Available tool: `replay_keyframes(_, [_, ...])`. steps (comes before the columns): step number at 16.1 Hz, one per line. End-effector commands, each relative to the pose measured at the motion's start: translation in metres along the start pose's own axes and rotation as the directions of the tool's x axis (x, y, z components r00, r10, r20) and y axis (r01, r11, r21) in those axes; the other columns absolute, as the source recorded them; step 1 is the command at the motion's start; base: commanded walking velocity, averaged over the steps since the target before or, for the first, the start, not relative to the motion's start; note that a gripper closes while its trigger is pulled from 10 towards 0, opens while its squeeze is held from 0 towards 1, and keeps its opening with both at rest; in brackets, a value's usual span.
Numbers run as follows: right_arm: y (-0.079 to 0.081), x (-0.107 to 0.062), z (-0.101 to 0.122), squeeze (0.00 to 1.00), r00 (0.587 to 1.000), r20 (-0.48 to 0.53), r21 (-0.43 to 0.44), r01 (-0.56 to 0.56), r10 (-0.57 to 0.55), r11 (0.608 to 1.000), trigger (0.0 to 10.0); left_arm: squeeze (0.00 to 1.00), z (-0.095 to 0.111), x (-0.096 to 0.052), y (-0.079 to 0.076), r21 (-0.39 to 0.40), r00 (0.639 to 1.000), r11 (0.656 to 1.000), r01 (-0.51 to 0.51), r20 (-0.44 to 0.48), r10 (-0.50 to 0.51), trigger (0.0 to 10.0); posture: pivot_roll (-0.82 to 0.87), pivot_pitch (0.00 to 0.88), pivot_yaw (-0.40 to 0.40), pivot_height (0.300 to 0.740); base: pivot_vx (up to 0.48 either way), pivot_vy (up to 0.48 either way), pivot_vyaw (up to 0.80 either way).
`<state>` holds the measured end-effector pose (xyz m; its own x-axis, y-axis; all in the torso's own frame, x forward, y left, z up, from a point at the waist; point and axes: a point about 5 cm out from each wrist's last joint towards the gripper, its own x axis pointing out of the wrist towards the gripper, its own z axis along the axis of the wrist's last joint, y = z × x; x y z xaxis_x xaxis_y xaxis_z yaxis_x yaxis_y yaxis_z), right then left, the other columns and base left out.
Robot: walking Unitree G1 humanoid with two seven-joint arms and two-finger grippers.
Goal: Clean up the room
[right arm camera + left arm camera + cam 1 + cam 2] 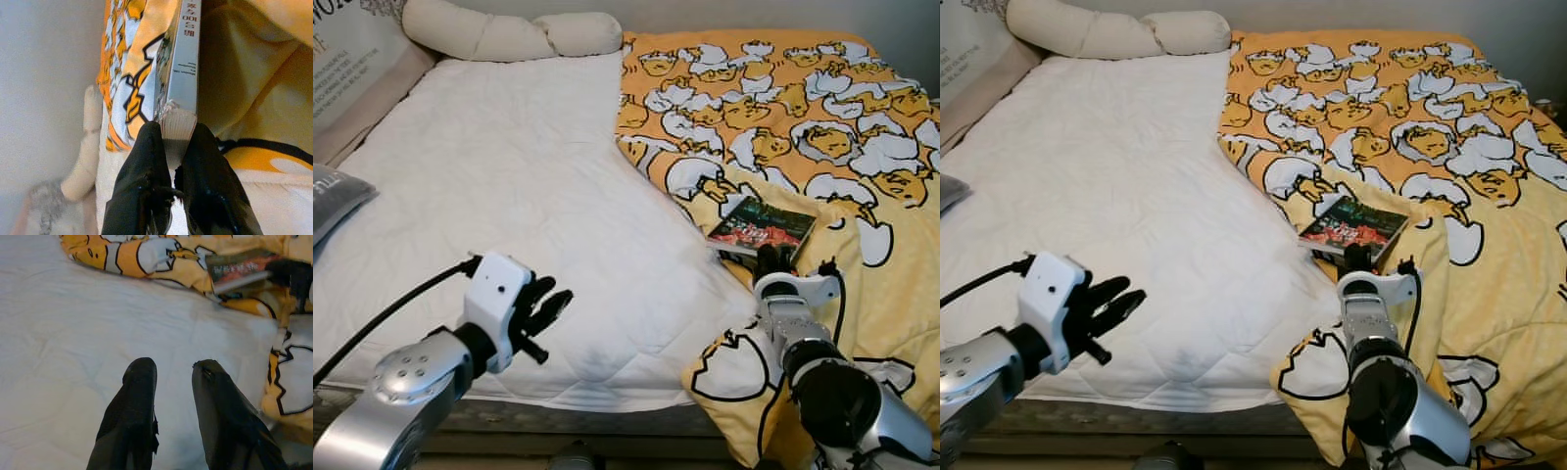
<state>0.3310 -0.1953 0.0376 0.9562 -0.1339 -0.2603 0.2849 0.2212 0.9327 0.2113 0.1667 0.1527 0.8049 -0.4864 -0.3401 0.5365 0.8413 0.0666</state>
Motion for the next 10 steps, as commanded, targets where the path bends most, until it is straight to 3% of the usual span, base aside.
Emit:
replay_keyframes(1, [0.004, 0.000, -0.008, 0.00, 0.998, -0.051, -0.039, -0.045, 0.043, 0.998, 0.0, 0.00, 0.001, 0.004, 0.002, 0.009, 1.000, 1.000, -0.016, 0.011, 0.015, 10.0, 0.30, 0.000, 0.021, 0.740, 0.000, 0.000, 0.00])
replay_keyframes(4, [0.005, -0.006, -0.017, 0.00, 0.966, -0.181, -0.123, -0.208, 0.184, 0.970, 0.0, 0.00, 0.006, 0.020, 0.012, -0.027, 0.995, 0.998, -0.064, 0.072, 0.066, 10.0, 0.24, 0.000, 0.006, 0.740, 0.000, 0.000, 0.00])
replay_keyframes(7, [0.009, -0.010, -0.006, 0.00, 0.937, -0.212, -0.137, -0.308, 0.276, 0.941, 0.0, 0.00, 0.011, 0.033, 0.020, -0.055, 0.990, 0.995, -0.080, 0.111, 0.085, 10.0, 0.19, 0.000, 0.011, 0.740, 0.000, 0.000, 0.00])
replay_keyframes(10, [0.037, -0.022, 0.000, 0.00, 0.819, -0.340, -0.169, -0.537, 0.463, 0.826, 0.0, 0.00, 0.014, 0.049, 0.031, -0.085, 0.985, 0.992, -0.098, 0.132, 0.108, 10.0, 0.13, 0.000, 0.028, 0.740, 0.000, 0.000, 0.00])
